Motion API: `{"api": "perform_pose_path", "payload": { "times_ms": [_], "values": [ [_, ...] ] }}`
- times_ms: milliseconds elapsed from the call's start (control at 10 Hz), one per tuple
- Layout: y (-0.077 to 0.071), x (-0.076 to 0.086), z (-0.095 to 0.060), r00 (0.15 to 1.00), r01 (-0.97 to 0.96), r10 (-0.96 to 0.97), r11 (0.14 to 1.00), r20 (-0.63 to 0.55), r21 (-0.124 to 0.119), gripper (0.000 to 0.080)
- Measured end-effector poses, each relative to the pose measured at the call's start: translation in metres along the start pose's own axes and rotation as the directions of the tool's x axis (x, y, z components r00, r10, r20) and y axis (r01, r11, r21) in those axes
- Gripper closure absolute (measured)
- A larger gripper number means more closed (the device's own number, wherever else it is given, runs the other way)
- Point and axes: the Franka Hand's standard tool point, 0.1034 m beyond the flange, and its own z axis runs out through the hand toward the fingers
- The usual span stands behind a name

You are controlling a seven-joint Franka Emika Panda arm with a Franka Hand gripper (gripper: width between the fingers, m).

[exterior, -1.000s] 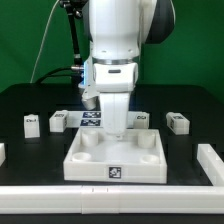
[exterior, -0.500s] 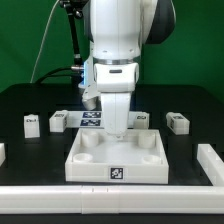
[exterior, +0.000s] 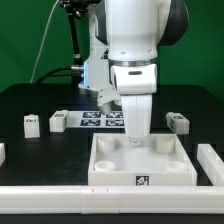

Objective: Assemble one leg

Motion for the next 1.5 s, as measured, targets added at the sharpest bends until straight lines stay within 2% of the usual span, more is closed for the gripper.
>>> {"api": "perform_pose_path", "payload": {
  "times_ms": [200,400,600,1000,1100,1200,1300,1500],
  "values": [
    [0.016,0.009,0.001,1.000,0.024,-0.024,1.000,-0.003,-0.018,0.0736],
    [0.026,0.026,0.000,1.000,0.010,-0.011,0.999,-0.012,-0.032,0.0737],
    [0.027,0.026,0.001,1.000,0.006,-0.006,1.000,-0.011,-0.018,0.0739],
    [0.027,0.028,0.001,1.000,-0.016,0.016,1.000,-0.012,-0.022,0.0739],
    [0.027,0.027,0.001,1.000,-0.017,0.017,1.000,-0.012,-0.021,0.0666],
    [0.027,0.027,0.002,1.000,-0.017,0.017,1.000,-0.012,-0.021,0.0666],
    [0.027,0.027,0.002,1.000,-0.018,0.018,1.000,-0.012,-0.021,0.0450],
    [0.027,0.026,0.002,1.000,-0.019,0.018,1.000,-0.012,-0.021,0.0205]
  ]
}}
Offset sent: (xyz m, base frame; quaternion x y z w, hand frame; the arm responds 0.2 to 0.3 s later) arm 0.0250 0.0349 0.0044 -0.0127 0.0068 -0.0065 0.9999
